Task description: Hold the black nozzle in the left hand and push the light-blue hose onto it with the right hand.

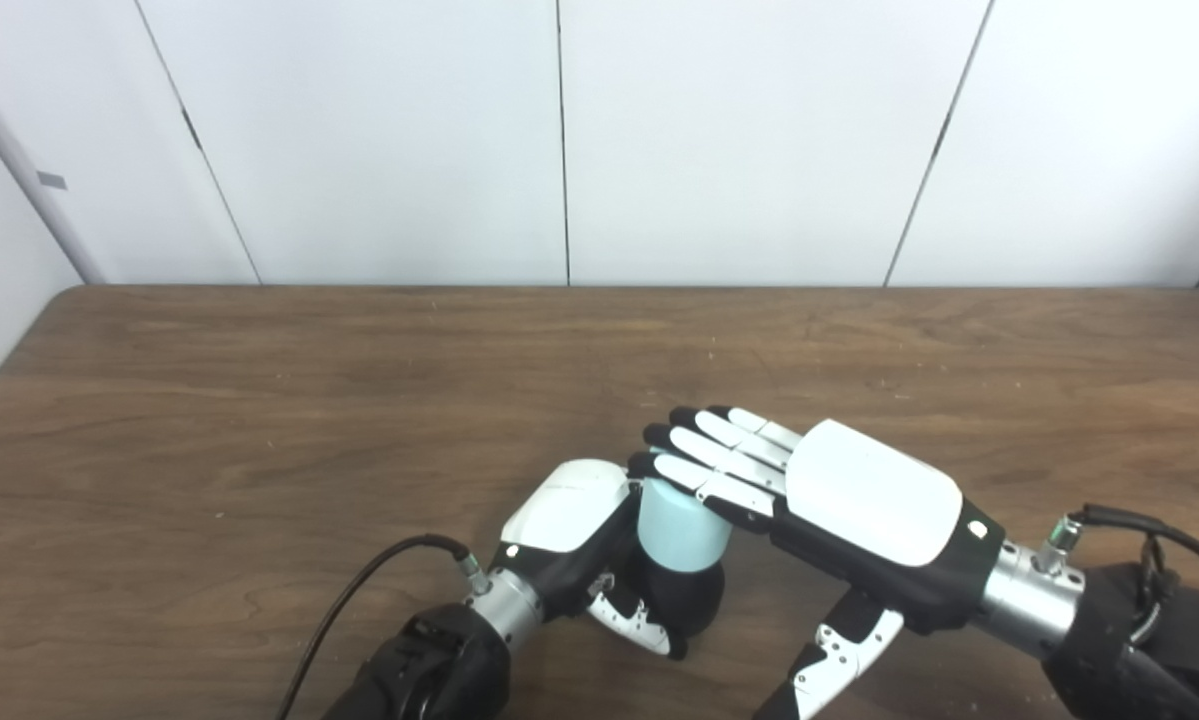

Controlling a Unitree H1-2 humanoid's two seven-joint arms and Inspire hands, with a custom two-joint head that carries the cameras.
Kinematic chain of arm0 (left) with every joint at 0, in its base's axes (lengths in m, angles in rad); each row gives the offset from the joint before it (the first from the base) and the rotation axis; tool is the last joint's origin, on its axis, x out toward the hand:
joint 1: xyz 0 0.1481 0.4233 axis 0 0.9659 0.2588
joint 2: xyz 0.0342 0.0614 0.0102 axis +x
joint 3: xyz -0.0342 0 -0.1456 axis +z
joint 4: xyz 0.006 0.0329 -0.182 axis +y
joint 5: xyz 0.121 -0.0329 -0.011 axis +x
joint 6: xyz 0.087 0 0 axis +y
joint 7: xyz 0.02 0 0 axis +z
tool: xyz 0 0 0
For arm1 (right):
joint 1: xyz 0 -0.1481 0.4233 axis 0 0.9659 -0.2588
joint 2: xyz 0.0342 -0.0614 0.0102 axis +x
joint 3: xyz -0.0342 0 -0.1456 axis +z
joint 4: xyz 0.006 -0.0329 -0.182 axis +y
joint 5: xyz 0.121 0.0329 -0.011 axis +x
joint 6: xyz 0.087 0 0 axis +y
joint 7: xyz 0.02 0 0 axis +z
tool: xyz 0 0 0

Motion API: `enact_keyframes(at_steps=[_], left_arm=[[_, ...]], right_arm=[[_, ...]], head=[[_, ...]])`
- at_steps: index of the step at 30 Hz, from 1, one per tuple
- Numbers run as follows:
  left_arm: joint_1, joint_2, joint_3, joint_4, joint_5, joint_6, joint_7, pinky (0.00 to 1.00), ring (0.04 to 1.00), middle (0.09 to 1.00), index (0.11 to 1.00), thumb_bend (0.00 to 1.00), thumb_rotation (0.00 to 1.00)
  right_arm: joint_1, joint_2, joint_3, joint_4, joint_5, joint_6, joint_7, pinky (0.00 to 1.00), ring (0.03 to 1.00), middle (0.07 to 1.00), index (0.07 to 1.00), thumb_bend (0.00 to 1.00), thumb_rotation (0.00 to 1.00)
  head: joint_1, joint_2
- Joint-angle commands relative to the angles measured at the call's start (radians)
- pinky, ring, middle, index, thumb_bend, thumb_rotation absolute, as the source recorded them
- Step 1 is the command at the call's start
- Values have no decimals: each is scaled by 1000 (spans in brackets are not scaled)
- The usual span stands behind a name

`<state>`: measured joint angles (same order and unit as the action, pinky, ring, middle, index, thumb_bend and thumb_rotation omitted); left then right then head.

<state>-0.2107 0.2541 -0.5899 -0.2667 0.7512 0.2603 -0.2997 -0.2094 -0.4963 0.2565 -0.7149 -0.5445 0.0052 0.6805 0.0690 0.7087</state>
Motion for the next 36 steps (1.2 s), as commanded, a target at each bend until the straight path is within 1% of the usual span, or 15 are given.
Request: enact_keyframes(at_steps=[1,8,17,25,30,36], left_arm=[[59,30,-39,76,-5,44,-127,841,625,524,465,518,0],[56,28,-41,73,-3,44,-129,840,624,519,468,519,0],[53,29,-40,79,-5,39,-126,840,624,523,465,518,0],[50,24,-43,77,-2,40,-125,840,624,524,464,518,0],[51,25,-44,76,2,37,-123,841,623,524,464,518,0],[53,25,-44,77,2,36,-121,844,623,524,464,518,0]], right_arm=[[25,-16,11,25,11,34,39,1000,1000,1000,967,733,1000],[32,-20,16,32,30,38,21,1000,1000,1000,960,728,1000],[35,-22,30,26,33,36,20,1000,1000,1000,961,723,1000],[25,-35,79,46,-32,-1,27,1000,1000,1000,955,725,1000],[10,-47,93,51,-54,-2,35,1000,1000,1000,953,724,1000],[6,-48,114,56,-81,-7,35,1000,1000,1000,953,723,1000]], head=[[1,1],[0,2],[-2,3],[0,5],[0,7],[-1,9]])
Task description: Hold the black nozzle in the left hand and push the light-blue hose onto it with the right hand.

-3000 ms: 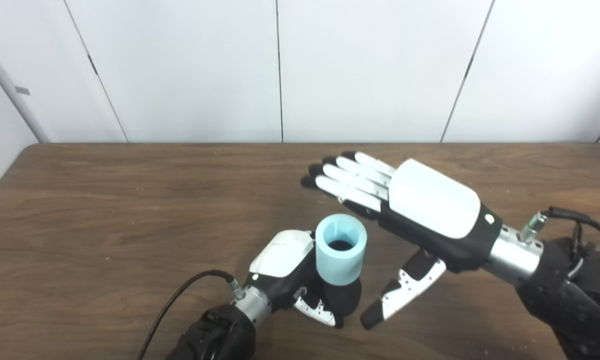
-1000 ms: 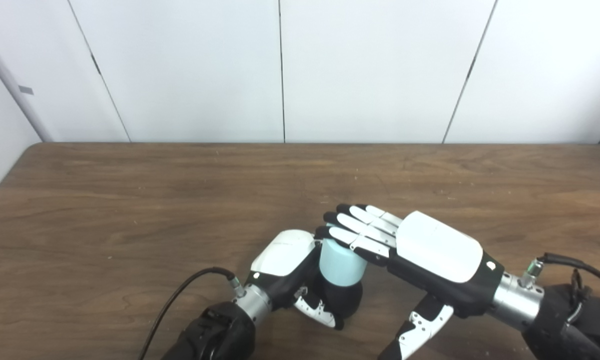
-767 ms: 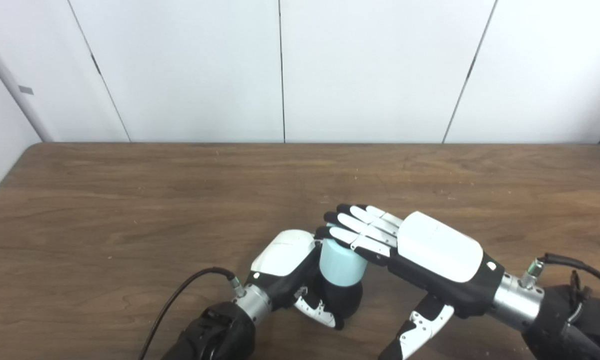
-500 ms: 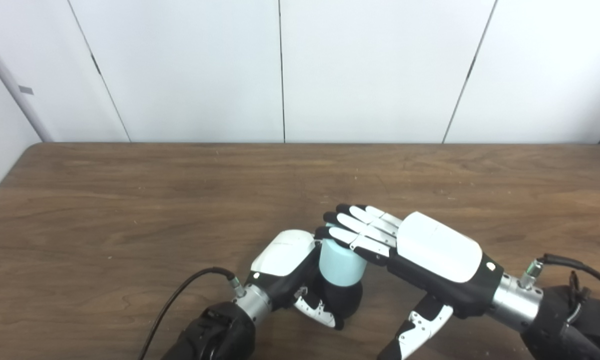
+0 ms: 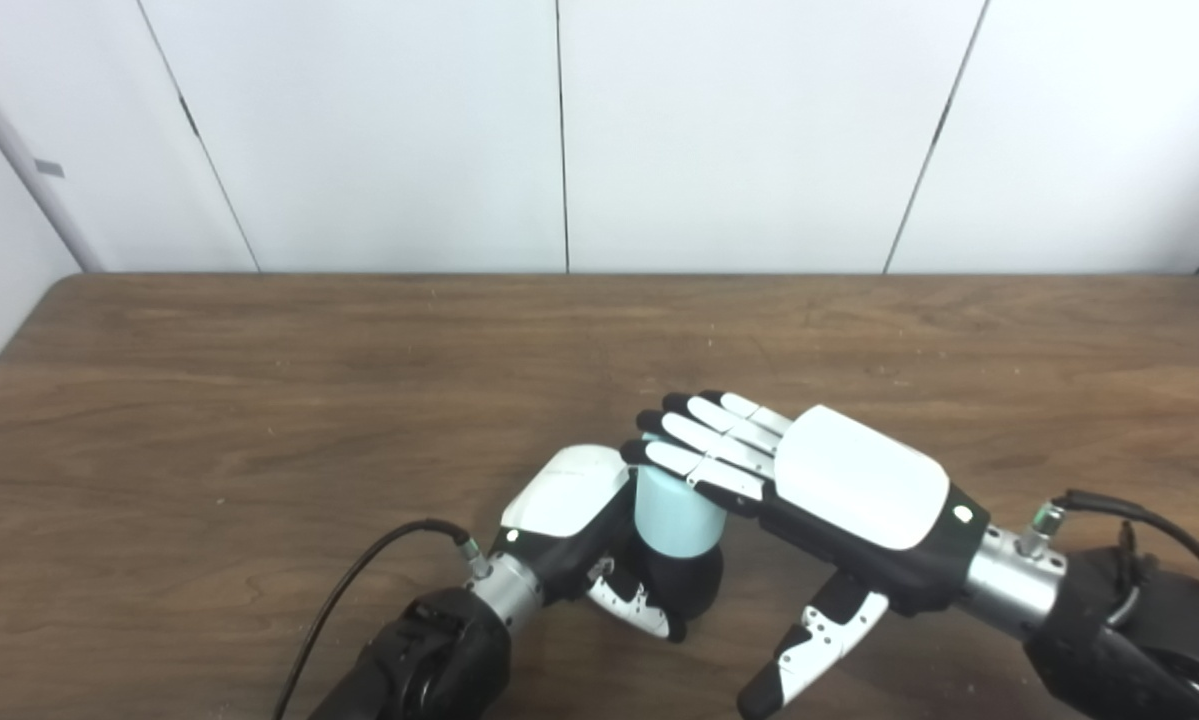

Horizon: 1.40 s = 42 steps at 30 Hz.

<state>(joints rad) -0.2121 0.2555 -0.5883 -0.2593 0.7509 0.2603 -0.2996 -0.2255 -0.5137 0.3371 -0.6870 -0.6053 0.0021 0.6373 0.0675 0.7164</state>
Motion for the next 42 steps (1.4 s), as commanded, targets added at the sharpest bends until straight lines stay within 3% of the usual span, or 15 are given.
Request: enact_keyframes(at_steps=[1,13,24,28,33,38,40,41,42], left_arm=[[55,23,-46,69,3,36,-121,844,623,524,464,518,0],[58,23,-47,63,3,39,-124,844,623,524,464,518,0],[54,26,-46,67,-4,36,-125,849,624,516,473,519,0],[54,28,-46,60,-4,34,-125,849,627,534,467,516,0],[38,32,-38,63,-15,35,-131,853,696,534,452,517,0],[25,37,-14,36,-49,39,-149,821,627,468,512,523,0],[23,37,-8,26,-54,38,-152,818,640,478,509,523,0],[22,38,-6,18,-51,35,-150,816,662,572,503,522,23],[22,37,-4,12,-48,32,-150,811,699,655,596,670,14]], right_arm=[[22,-31,36,28,-24,-4,79,1000,1000,1000,953,723,1000],[4,-47,30,2,-24,18,103,1000,1000,1000,957,722,1000],[-100,-21,-68,-116,36,104,110,1000,1000,1000,956,719,1000],[-136,2,-103,-132,41,100,95,1000,1000,1000,957,713,1000],[-186,42,-157,-123,56,67,40,1000,1000,996,953,693,1000],[-195,66,-171,-104,45,36,14,1000,1000,977,943,680,1000],[-197,68,-173,-103,49,44,23,1000,1000,974,940,679,999],[-196,68,-174,-100,52,50,27,1000,1000,971,938,679,997],[-196,69,-174,-98,54,53,29,1000,999,968,936,678,994]], head=[[0,1],[0,4],[-3,-1],[-7,-3],[-6,-4],[-4,-3],[-5,-2],[-4,-3],[-4,-3]])
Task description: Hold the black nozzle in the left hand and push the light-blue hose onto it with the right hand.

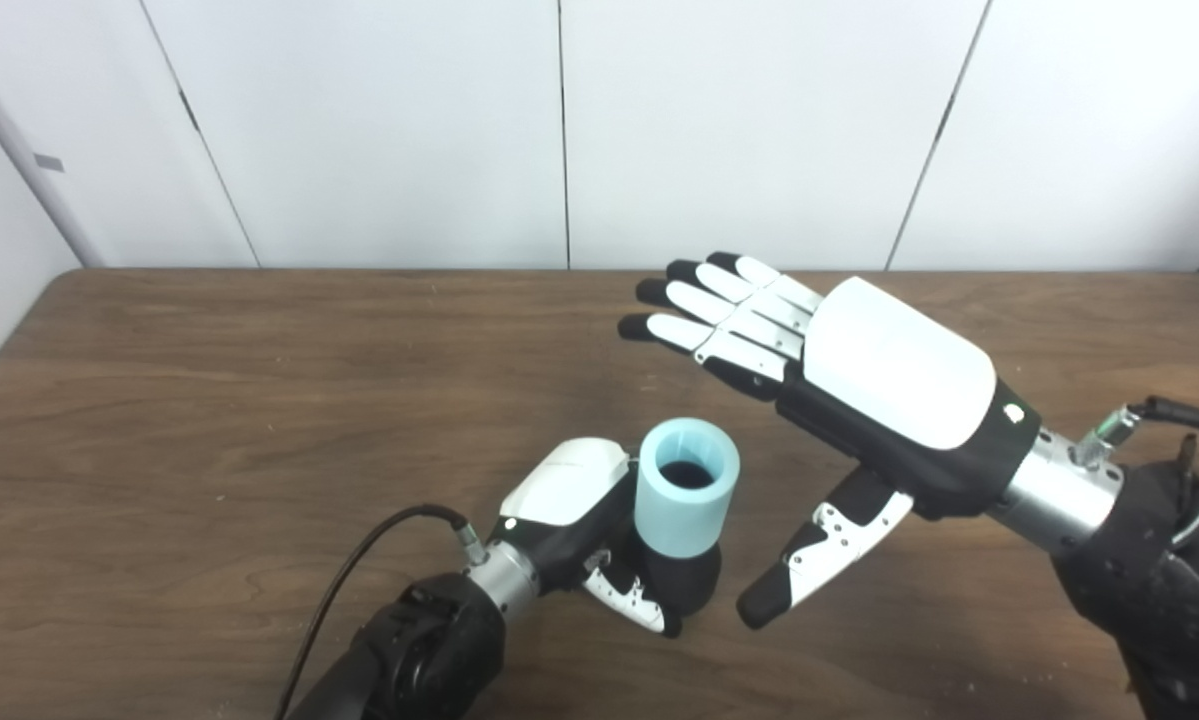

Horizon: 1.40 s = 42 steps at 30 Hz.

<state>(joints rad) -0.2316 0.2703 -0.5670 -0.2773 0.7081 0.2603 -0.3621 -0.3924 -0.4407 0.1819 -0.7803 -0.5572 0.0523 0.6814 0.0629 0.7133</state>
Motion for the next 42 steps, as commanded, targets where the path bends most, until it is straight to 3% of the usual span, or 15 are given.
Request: enact_keyframes(at_steps=[1,2,7,10,15,24,30,33,37,42], left_arm=[[43,22,-25,23,2,29,-86,808,716,687,644,745,7],[44,22,-24,19,7,28,-86,809,744,729,690,796,2],[46,17,-14,-22,40,36,-88,841,831,831,788,851,3],[42,11,-1,-50,47,53,-109,875,853,845,817,867,33],[28,7,12,-64,54,63,-140,901,857,863,823,903,67],[15,12,39,-96,87,72,-173,927,867,872,829,919,115],[2,4,85,-112,80,63,-172,922,862,864,814,925,129],[-8,-7,111,-129,70,79,-191,910,857,856,815,925,131],[-26,-14,146,-153,49,106,-227,891,840,833,808,920,126],[-29,-13,169,-163,35,111,-230,891,826,801,789,914,113]], right_arm=[[-28,-5,-19,-1,5,4,-14,1000,998,966,934,678,992],[-27,-6,-20,1,4,4,-14,1000,997,963,932,677,990],[-22,-10,-24,12,-14,7,-11,1000,989,956,924,677,985],[-28,-16,-23,-6,-28,62,36,998,988,954,920,663,982],[-30,-19,-22,-27,-43,112,82,1000,1000,968,933,653,976],[-22,-22,-16,-13,-59,94,79,1000,995,954,933,650,969],[-15,-19,-15,-2,-65,78,68,1000,993,943,916,651,877],[-12,-21,-18,5,-63,68,61,1000,991,938,909,644,856],[-1,-17,-19,12,-67,51,50,1000,985,930,898,644,756],[10,-13,-19,21,-71,36,41,1000,982,928,895,644,705]], head=[[1,0],[1,0],[-1,4],[2,3],[1,5],[5,1],[5,-1],[5,-2],[7,-3],[6,-2]])
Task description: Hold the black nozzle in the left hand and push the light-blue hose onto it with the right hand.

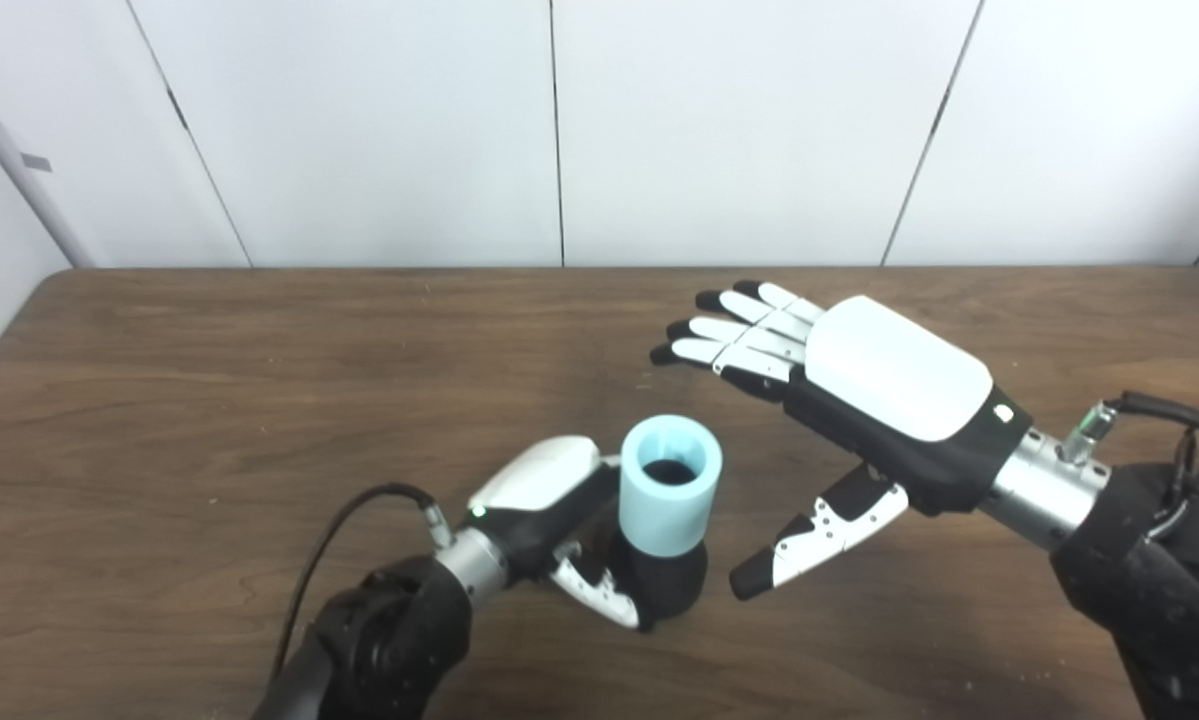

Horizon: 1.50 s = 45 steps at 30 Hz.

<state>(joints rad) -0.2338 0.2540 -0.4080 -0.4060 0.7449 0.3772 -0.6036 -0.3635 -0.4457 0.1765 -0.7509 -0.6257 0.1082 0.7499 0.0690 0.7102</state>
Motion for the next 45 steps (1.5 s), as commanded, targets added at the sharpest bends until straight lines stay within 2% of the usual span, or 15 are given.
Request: enact_keyframes(at_steps=[1,8,16,19,26,30,32,35,42,45], left_arm=[[-26,5,13,-32,-1,-8,14,890,820,792,785,913,110],[-18,16,30,-29,-2,-22,29,875,816,771,779,909,94],[-13,32,34,-25,-20,-32,23,888,882,858,820,918,109],[-17,38,46,-34,-40,-27,18,897,889,864,825,920,115],[-56,81,138,-106,-177,28,-40,929,879,872,833,943,135],[-73,106,201,-144,-263,76,-55,818,860,876,844,967,142],[-78,103,238,-165,-290,89,-60,771,847,874,844,971,124],[-80,85,294,-197,-315,92,-64,773,864,871,840,969,79],[-55,76,409,-207,-449,89,-6,895,872,873,843,960,44],[-35,69,460,-196,-509,80,42,876,857,864,842,955,61]], right_arm=[[-17,-9,-13,-7,-3,-22,-29,1000,983,928,894,642,703],[-19,-15,-16,-9,5,-18,-25,1000,984,928,892,642,705],[-17,-17,-19,-11,11,-13,-23,1000,984,927,894,641,705],[-18,-20,-22,-14,15,-10,-21,1000,984,927,894,641,705],[-21,-26,-35,-10,33,-7,-26,1000,983,926,893,643,703],[-30,-37,-45,-2,43,-4,-29,1000,980,925,892,642,701],[-35,-44,-53,4,48,-4,-32,1000,978,924,891,638,707],[-33,-51,-65,15,50,-9,-39,1000,975,924,891,644,744],[-3,-68,-90,59,67,-18,-65,1000,972,919,903,651,769],[14,-72,-105,89,102,3,-76,1000,971,920,906,647,771]], head=[[0,1],[0,1],[-3,4],[-2,5],[0,5],[2,3],[2,3],[0,3],[-1,2],[3,0]])
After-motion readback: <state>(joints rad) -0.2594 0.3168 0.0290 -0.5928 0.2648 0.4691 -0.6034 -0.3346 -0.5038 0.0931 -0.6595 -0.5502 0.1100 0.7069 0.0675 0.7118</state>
